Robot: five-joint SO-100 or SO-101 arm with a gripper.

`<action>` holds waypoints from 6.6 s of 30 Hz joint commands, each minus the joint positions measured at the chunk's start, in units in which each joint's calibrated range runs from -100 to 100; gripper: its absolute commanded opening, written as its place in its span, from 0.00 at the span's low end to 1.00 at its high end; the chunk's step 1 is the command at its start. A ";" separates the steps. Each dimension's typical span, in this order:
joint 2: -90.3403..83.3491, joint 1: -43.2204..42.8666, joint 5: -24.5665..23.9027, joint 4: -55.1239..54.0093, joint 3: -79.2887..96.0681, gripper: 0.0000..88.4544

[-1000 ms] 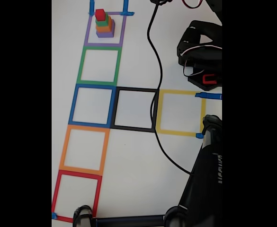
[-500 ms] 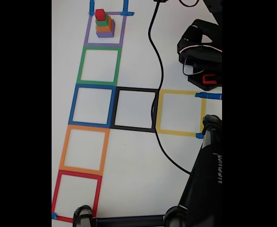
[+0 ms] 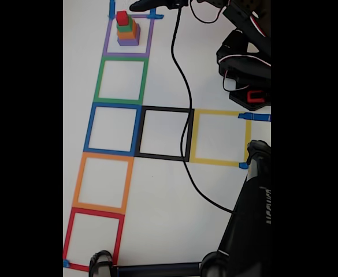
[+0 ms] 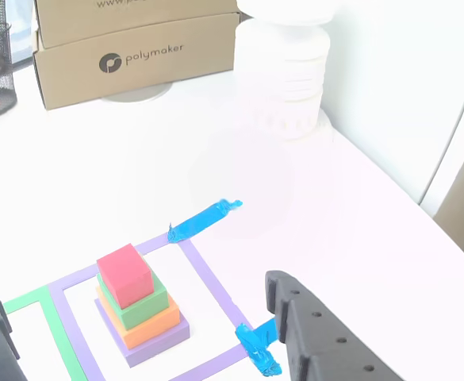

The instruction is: Tower of hanoi

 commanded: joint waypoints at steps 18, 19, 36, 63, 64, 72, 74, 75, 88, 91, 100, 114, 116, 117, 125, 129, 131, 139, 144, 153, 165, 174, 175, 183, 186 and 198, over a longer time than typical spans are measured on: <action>39.77 -6.56 0.00 -58.65 11.76 0.39; 41.78 -6.75 0.00 -60.43 11.39 0.39; 59.47 -11.16 0.00 -74.92 7.58 0.39; 64.80 -13.66 0.00 -76.95 4.58 0.33; 64.80 -13.66 0.00 -77.35 4.76 0.32; 64.47 -13.18 0.00 -77.43 6.21 0.28; 63.91 -13.18 0.00 -77.43 7.03 0.28; 63.59 -13.08 0.00 -77.51 7.58 0.28; 62.54 -12.70 0.00 -78.97 10.30 0.26; 62.54 -12.89 0.00 -79.30 10.12 0.25; 62.45 -12.50 0.00 -79.46 9.76 0.20; 61.65 -13.66 0.00 -79.54 10.12 0.10; 61.65 -13.85 0.00 -79.70 10.12 0.10; 61.65 -13.94 0.00 -79.78 10.21 0.10; 61.57 -14.33 0.00 -79.86 10.21 0.06; 61.00 -14.61 0.00 -79.86 10.58 0.06; 60.03 -15.00 0.00 -78.89 10.58 0.05; 50.99 -17.39 0.00 -70.63 10.39 0.04; 38.23 -18.35 0.00 -54.60 9.03 0.04; 21.60 -20.46 0.00 -18.00 -3.15 0.04; 16.84 -26.60 0.00 30.10 -40.97 0.05; 15.46 -33.31 0.00 47.83 -53.42 0.04; 14.17 -33.31 0.00 46.78 -49.70 0.04; 10.54 -31.68 0.00 25.24 -21.61 0.05; 11.43 -31.97 0.00 10.75 -10.15 0.06; 27.41 -36.47 0.00 -36.78 18.30 0.06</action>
